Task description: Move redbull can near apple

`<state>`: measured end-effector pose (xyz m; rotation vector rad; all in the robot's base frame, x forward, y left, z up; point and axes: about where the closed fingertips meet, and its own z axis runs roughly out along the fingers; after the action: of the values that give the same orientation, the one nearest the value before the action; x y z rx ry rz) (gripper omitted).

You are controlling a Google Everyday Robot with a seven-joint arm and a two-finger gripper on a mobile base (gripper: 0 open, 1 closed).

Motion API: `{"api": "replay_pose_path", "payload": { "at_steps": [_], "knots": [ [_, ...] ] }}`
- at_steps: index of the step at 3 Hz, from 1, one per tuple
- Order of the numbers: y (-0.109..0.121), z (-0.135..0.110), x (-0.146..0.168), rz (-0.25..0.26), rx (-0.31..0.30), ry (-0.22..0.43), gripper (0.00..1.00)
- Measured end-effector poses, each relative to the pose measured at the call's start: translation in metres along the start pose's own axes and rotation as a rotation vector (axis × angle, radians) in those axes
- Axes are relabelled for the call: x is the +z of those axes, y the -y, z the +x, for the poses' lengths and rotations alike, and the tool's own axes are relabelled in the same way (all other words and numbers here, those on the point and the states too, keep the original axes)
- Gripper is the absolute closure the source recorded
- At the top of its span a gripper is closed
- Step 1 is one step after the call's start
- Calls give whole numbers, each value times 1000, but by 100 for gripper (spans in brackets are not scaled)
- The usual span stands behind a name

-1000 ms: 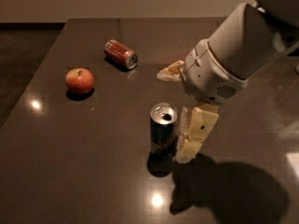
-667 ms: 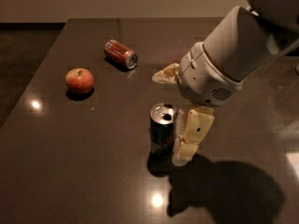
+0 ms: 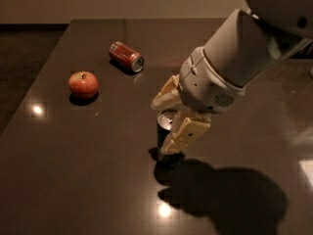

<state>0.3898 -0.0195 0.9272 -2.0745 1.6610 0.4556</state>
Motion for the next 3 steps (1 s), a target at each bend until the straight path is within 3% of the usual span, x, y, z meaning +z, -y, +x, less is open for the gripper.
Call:
{"api": "replay_pose_path", "payload": {
  "at_steps": [2, 3],
  "knots": [
    [18, -7, -8, 11, 12, -7, 85],
    [47, -24, -14, 23, 35, 2, 100]
  ]
}}
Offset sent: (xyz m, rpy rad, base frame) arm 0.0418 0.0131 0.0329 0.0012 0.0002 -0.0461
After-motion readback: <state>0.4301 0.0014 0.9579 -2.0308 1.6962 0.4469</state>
